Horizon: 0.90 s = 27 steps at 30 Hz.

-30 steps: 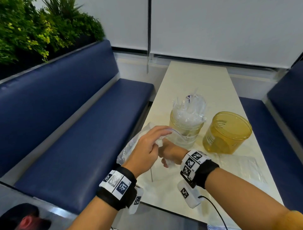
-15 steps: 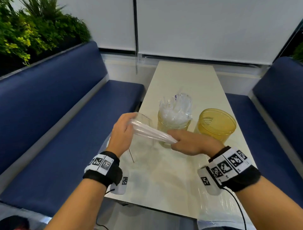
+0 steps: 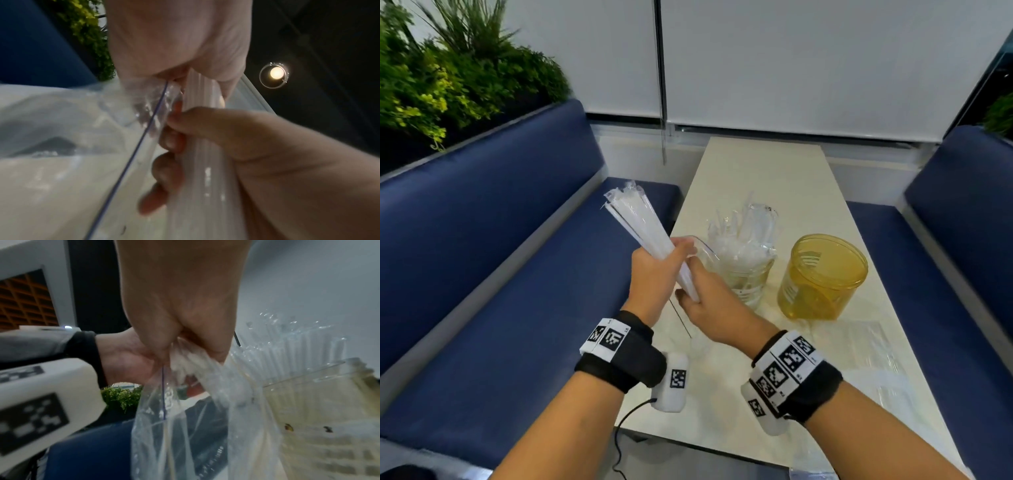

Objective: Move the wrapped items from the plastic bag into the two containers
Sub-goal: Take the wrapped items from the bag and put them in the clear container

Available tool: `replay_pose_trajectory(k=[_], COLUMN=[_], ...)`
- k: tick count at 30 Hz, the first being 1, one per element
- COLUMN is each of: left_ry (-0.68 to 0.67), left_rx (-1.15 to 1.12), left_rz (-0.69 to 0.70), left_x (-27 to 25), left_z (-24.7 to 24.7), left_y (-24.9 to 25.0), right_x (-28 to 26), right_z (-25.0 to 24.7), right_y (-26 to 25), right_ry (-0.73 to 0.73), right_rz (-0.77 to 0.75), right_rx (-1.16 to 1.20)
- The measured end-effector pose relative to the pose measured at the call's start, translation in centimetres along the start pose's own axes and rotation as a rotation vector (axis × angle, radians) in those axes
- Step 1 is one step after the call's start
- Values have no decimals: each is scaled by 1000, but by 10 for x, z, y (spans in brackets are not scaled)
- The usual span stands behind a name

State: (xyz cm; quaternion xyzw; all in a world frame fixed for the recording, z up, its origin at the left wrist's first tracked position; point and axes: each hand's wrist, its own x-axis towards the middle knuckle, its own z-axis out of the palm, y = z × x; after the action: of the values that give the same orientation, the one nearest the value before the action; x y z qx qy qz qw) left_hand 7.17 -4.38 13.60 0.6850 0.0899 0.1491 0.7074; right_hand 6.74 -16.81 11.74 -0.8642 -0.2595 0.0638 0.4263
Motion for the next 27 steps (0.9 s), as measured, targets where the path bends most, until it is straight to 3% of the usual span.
replay_pose_trajectory(k=[5,9,11,15,18,21,24,27], left_ry=[31,-42,-85,-65,-10,-127,-220,-241], left_rx=[-16,-13,44,283,312,241,192,220], left_rz=[-33,44,119,327,290,226,110,55], left_x=[-6,-10,-14,-16,-17,-23,-30,-34], left_z=[-1,-5,-3,5,6,2,-2,-6], left_y=[2,6,6,-2,-2,-8,-20,-30], right_x=[-1,2,9,26,39,40,40,46], right_z=[-26,-55,-57,-34,-15,-15,-37,-83], right_y=[-15,-49,-62,-73,-67,-72,-94,-119], right_ry=[-39,335,420,215,316,345,396,449], right_rz=[-6,-136,-142,-38,-61,-57,-104,-241], right_rx=[-112,109,171,81,50,220,380,495])
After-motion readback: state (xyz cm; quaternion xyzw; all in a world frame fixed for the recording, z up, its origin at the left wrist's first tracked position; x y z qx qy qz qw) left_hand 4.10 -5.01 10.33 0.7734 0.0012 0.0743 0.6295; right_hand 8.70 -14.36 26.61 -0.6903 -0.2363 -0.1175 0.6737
